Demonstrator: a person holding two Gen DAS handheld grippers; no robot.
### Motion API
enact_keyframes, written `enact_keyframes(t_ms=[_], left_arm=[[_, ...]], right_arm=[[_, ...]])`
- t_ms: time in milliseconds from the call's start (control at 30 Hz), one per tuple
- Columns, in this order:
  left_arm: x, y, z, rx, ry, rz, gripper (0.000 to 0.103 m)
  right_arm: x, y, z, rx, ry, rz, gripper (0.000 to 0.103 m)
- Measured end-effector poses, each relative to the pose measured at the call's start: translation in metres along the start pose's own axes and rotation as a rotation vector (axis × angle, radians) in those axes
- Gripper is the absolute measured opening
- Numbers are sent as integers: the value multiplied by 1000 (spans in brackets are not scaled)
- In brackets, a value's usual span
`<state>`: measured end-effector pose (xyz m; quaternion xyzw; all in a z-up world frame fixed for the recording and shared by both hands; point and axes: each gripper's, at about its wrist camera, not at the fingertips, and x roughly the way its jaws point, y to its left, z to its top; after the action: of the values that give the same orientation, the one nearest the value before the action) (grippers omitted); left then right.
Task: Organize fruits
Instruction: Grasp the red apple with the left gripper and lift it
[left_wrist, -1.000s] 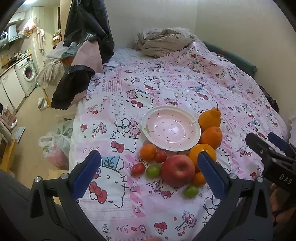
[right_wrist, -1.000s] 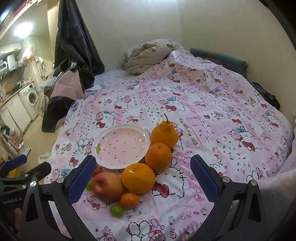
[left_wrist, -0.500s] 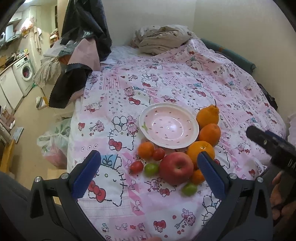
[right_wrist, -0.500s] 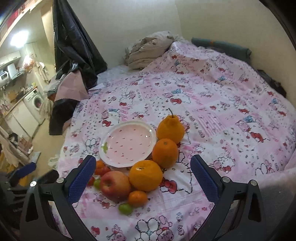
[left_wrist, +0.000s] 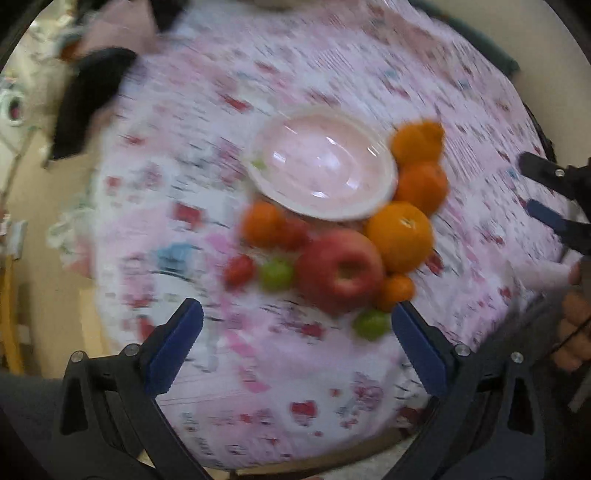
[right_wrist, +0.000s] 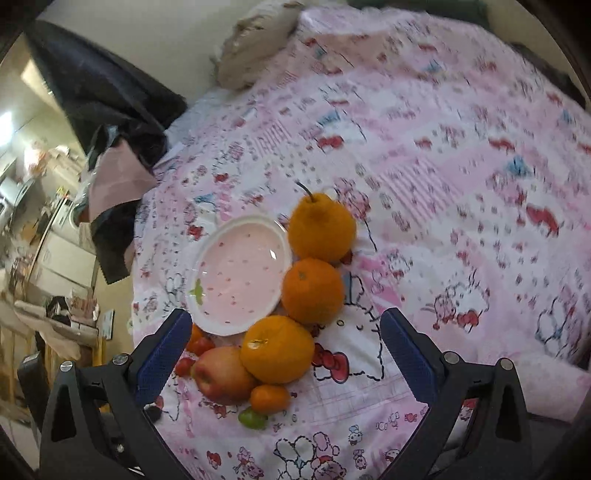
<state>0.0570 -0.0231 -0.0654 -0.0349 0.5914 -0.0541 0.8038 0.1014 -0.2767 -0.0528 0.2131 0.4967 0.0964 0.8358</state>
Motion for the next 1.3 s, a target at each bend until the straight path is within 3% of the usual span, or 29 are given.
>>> enact_keyframes(t_ms=[100,300,333,667,967,1300], left_arm=[[28,-4,9,-88,86,-36,90],[69,-11,27,-212,147,-50,88],[75,-12,28,-224,157,-41,84],[99,-27,31,-135,191,32,82],[94,-35,29,-83,161,20,79],[11,-18,31,-30,41,-40,79]], right_arm=[[14,-14,-3,51,46,-15,103],[13,-34,2,110,37,-3,103],[14,-38,2,126,46,5,103],[20,-47,4,165,65,28,103],[21,-42,4,131,64,24,103],[20,-37,2,120,77,45,103]])
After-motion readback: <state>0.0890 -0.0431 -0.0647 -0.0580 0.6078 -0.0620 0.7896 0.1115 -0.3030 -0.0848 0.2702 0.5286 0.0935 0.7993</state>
